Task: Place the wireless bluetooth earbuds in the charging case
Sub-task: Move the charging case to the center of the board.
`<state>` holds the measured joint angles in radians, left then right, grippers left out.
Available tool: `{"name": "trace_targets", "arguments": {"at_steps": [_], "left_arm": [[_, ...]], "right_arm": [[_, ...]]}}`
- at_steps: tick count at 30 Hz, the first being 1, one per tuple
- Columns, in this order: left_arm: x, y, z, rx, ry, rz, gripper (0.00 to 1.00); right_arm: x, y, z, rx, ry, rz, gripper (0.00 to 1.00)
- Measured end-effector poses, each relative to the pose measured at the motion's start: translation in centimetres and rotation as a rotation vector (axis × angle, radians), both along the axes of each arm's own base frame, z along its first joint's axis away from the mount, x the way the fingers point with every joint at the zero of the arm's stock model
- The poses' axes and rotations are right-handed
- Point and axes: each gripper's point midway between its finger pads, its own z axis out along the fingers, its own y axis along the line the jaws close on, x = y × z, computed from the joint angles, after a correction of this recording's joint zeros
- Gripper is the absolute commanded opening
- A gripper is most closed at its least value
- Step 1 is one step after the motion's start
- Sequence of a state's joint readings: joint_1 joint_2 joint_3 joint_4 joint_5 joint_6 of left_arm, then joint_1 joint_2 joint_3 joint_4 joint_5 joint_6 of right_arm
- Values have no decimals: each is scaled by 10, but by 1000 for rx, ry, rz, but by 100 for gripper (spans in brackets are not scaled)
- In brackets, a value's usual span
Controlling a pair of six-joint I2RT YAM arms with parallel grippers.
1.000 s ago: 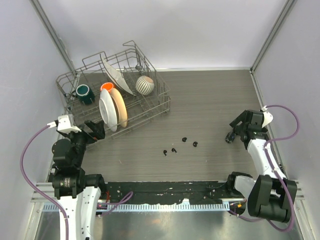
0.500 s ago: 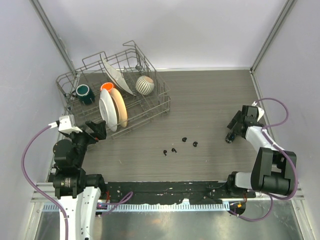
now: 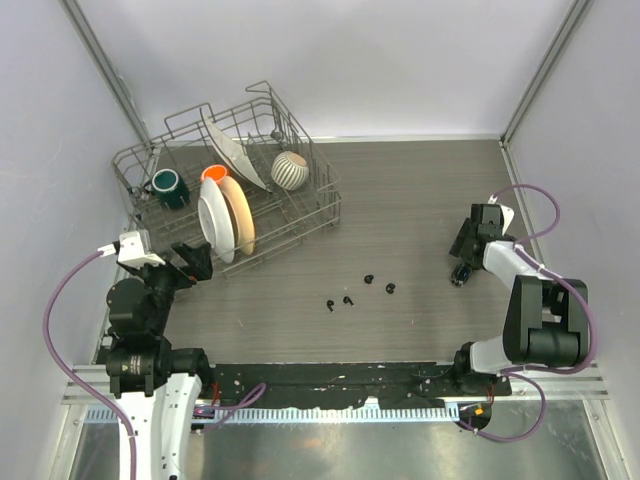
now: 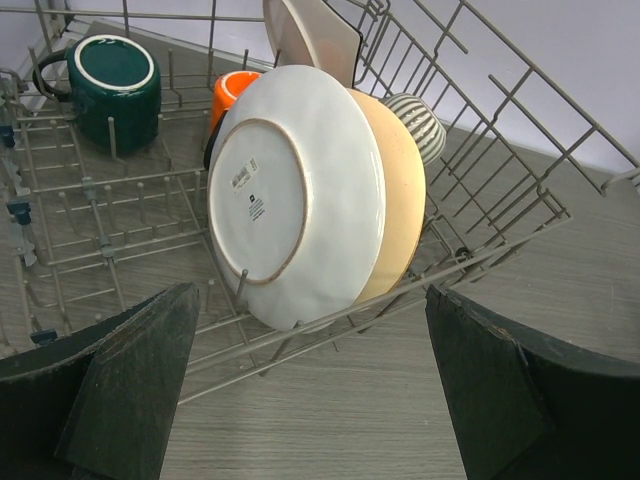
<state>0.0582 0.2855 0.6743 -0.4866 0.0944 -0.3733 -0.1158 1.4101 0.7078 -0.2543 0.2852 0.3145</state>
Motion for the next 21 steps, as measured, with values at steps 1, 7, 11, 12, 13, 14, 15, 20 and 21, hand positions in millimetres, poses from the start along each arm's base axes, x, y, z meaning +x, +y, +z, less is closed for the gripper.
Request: {"name": "trace_targets", "arguments": {"at_steps": [1,7,11,12,13,14,15,20,21], "left_arm": [[0,0,0,1,0,0,100],[0,0,0,10,0,-1,100],[0,0,0,11,0,-1,100],[0,0,0,11,0,-2,100],[0,0,0,11,0,-2,100],[0,0,0,11,0,-2,100],[0,0,0,11,0,-2,100],[0,0,0,11,0,-5,100],[0,0,0,11,0,-5,100]], "right_arm": [[0,-1,-1,-10,7,0,70],[-1,-7,-1,-55,24,-3,75],[-1,-8,0,-67,27,0,78],[0,-9,0,-70,28,0,78],[1,-9,0,-73,30,2,78],[3,-9,0,-75,31,6,79],[4,-9,-1,-77,34,9,79],[7,-7,-11,-61,63,20,73],[6,-7,-13,-58,67,20,72]]}}
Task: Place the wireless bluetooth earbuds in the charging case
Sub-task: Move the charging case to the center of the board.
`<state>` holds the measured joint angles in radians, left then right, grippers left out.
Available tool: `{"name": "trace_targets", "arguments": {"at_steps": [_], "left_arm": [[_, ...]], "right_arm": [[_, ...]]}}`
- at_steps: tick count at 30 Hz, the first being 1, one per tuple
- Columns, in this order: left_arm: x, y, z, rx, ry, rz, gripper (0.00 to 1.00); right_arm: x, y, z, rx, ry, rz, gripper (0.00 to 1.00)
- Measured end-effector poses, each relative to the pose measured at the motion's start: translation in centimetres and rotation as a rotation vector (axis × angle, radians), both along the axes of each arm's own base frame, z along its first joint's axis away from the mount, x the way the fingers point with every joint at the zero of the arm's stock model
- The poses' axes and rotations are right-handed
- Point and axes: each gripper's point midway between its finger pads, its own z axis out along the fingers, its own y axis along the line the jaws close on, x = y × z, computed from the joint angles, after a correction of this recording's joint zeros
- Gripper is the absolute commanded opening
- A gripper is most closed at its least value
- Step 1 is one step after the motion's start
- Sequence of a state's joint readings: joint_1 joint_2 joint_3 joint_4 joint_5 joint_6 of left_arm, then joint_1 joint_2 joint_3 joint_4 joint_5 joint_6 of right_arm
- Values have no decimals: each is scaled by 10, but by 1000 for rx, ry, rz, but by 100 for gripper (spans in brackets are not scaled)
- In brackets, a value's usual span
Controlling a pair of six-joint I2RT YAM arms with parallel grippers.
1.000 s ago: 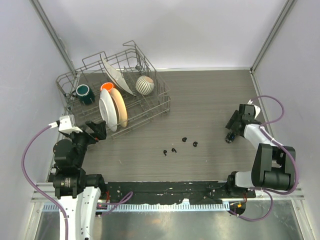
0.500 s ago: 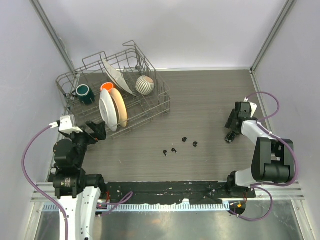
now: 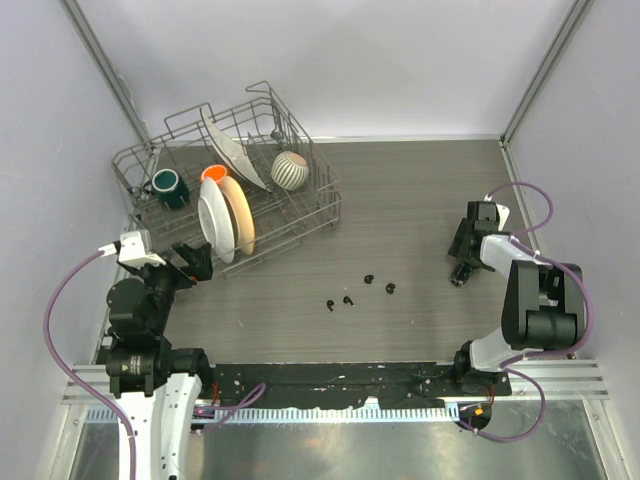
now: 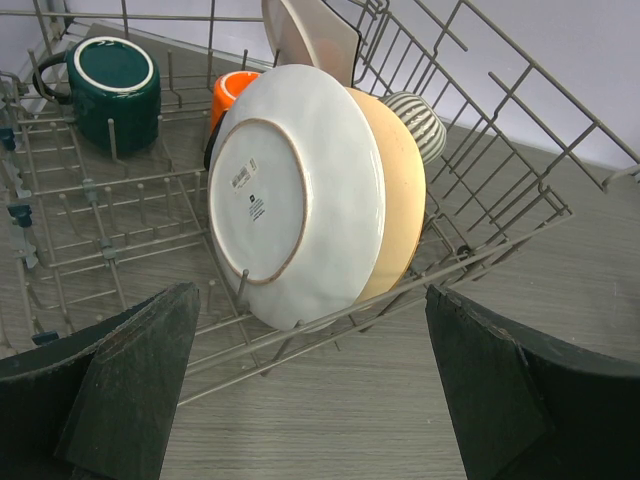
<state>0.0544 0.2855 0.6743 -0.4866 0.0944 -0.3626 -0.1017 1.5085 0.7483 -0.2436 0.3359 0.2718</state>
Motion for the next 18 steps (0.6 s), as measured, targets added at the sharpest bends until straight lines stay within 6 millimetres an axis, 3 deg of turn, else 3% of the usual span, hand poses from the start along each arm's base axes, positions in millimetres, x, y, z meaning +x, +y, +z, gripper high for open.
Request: {"name": "trace_targets", "arguments": {"at_steps": [3,8,18], "left_arm": [[0,0,0,0,0,0,100],[0,0,0,0,0,0,100],[0,0,0,0,0,0,100]], "right_arm": [[0,0,-1,4,0,-14,68],[-1,-1,-1,4,-4,-34,51],[6,11,0,109,-128,-183,50]]}}
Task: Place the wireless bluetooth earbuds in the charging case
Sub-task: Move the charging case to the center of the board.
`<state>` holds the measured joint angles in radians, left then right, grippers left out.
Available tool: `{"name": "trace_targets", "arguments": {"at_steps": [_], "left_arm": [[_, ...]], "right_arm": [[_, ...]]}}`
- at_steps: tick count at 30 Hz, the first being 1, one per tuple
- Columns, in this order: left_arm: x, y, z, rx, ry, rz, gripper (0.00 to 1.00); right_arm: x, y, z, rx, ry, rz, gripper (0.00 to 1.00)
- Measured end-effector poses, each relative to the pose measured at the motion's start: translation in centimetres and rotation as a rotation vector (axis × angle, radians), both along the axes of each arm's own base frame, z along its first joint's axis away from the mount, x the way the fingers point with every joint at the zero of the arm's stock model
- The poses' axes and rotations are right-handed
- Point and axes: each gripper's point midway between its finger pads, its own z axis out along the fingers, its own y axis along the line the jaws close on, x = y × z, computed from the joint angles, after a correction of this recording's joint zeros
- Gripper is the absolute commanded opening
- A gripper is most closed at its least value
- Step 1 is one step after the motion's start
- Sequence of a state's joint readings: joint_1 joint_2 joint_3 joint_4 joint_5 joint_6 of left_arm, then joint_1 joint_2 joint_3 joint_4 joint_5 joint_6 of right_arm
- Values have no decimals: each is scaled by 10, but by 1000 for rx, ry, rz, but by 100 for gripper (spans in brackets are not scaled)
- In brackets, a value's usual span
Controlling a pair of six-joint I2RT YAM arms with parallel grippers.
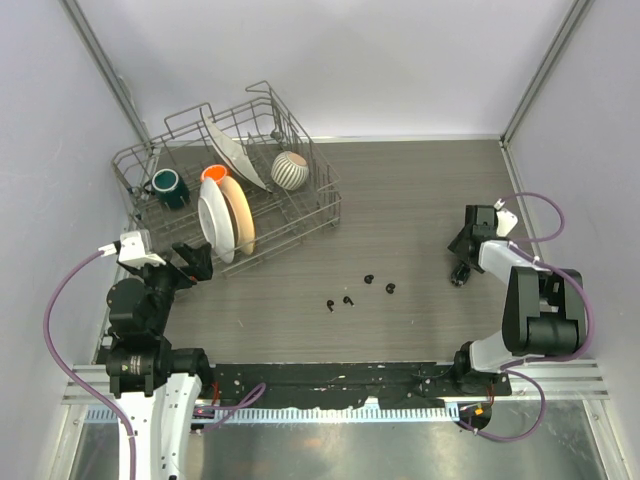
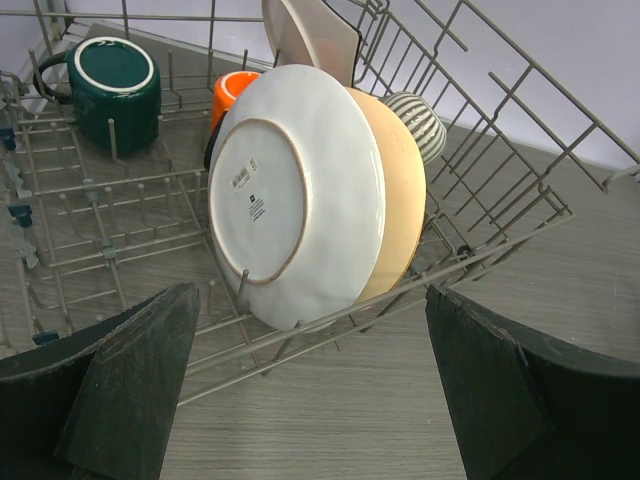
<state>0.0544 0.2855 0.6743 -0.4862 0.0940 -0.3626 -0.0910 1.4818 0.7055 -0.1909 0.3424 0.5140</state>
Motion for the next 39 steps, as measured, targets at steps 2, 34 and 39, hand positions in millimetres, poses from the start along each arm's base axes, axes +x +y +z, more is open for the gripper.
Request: {"name": "trace_targets", "arguments": {"at_steps": [2,34,39], "left_arm": [[0,0,0,0,0,0,100],[0,1,0,4,2,6,100],[1,1,-1,4,6,6,100]], "right_arm": [[4,6,1,19,-35,-39,55],[39,38,9,-82,29,205,90],[37,53,2,38,5,145,88]]}}
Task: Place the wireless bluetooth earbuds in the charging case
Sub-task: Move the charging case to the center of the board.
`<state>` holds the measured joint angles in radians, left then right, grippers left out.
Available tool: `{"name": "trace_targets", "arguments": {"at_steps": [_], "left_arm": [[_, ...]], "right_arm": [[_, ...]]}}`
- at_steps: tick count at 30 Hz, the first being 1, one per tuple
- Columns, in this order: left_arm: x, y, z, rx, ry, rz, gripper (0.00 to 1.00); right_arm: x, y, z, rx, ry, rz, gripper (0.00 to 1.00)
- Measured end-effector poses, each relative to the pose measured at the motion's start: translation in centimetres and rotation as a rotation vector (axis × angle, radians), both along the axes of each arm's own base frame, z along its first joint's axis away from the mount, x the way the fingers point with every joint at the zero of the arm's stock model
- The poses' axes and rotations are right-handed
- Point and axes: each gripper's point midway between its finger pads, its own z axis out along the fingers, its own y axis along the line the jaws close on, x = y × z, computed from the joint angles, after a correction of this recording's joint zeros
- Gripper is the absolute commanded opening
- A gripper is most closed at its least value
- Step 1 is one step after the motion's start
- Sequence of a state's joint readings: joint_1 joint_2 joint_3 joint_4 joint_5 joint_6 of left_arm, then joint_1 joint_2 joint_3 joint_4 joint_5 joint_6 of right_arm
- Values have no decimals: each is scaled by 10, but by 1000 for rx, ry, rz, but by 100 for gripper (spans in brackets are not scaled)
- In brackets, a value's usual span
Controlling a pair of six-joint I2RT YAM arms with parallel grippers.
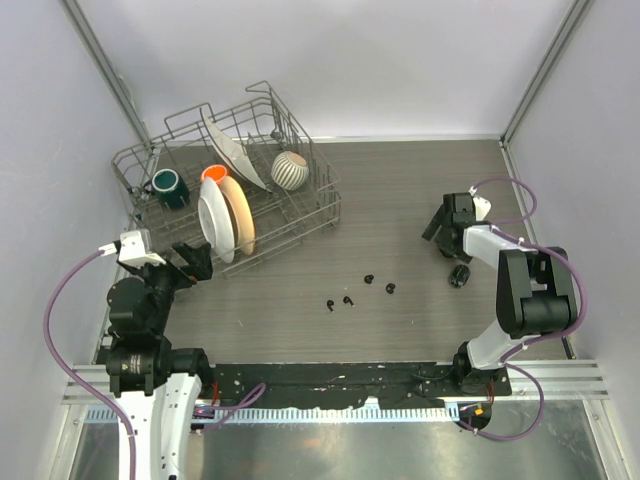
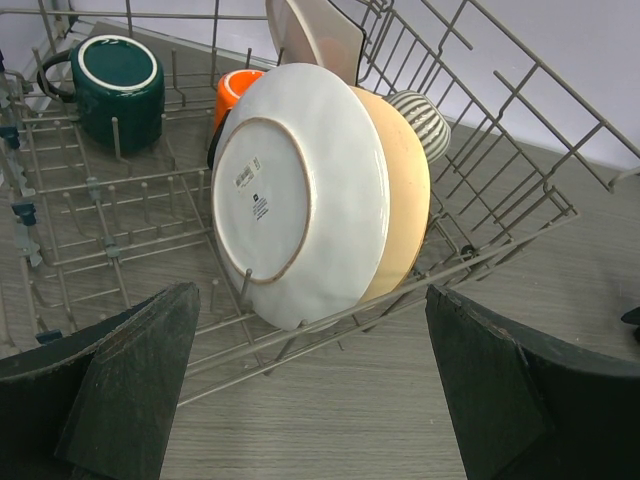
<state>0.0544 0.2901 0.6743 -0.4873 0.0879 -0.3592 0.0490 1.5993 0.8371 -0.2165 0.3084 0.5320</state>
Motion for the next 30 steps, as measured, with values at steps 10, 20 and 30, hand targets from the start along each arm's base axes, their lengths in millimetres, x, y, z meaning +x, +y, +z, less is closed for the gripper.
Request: {"name": "trace_targets", "arguments": {"at_steps": [10,20,30], "left_arm": [[0,0,0,0,0,0,100],[0,0,0,0,2,0,100],[0,0,0,0,2,0,100]], "right_arm": [[2,45,1,110,-39,48,88],[-7,33,39,-66,-80,111,88],[-2,32,25,-13,-54,-57,87]]}}
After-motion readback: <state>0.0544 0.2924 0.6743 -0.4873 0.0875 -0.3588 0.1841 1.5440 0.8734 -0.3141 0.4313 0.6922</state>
